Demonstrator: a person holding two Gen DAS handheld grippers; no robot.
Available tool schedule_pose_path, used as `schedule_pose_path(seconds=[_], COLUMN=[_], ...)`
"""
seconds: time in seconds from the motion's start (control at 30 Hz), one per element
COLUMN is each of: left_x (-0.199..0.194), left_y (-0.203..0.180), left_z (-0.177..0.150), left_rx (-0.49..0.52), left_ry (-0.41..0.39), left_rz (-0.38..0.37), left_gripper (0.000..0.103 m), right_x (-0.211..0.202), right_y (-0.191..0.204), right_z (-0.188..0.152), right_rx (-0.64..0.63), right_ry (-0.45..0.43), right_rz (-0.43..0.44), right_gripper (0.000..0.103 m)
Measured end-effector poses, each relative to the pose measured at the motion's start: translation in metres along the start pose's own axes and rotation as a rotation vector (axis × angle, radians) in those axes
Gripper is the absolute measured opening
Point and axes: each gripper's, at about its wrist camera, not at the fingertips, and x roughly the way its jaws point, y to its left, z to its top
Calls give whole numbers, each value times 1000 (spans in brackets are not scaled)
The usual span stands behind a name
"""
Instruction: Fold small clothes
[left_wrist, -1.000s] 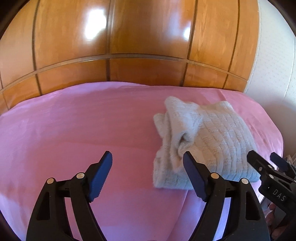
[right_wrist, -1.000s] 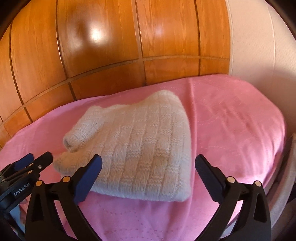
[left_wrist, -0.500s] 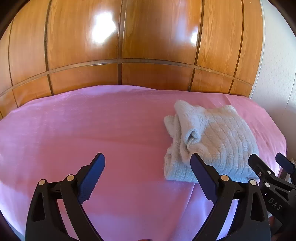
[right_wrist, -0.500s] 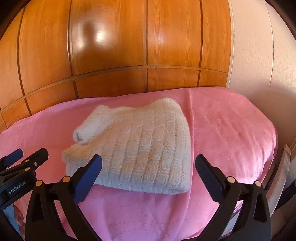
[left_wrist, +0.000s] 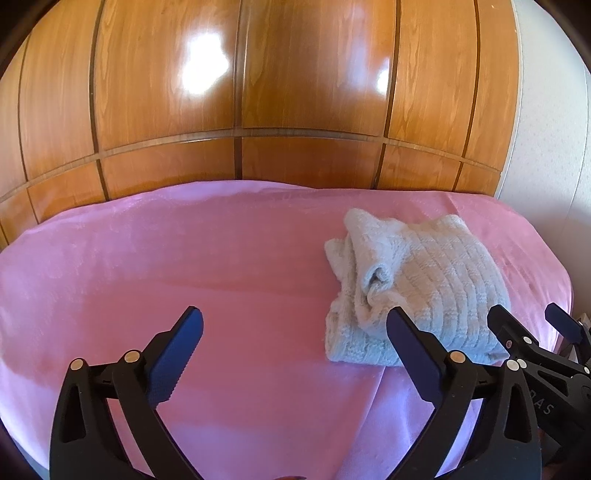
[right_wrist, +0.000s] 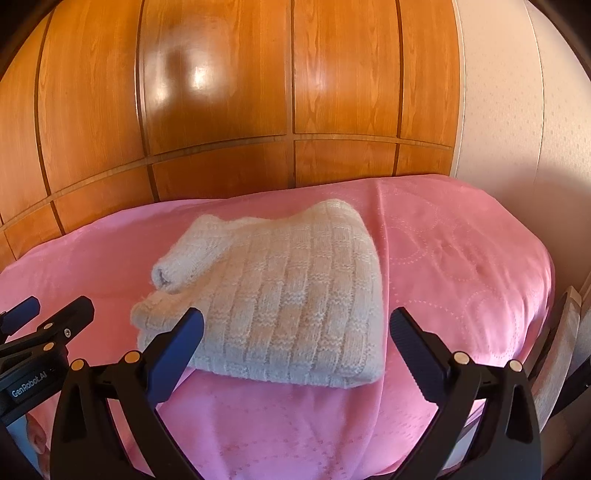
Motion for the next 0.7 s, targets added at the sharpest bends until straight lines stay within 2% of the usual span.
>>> schedule_pose_path(seconds=[0.7], left_x=[-7], left_y=[-8], left_z=[2], left_rx=[23], left_ry=[-50], left_rz=[17], left_gripper=[98], right_x=[8], right_y=[-2], right_z=[0], right_rx=[6], right_ry=[15], right_rz=[11], right_gripper=[101])
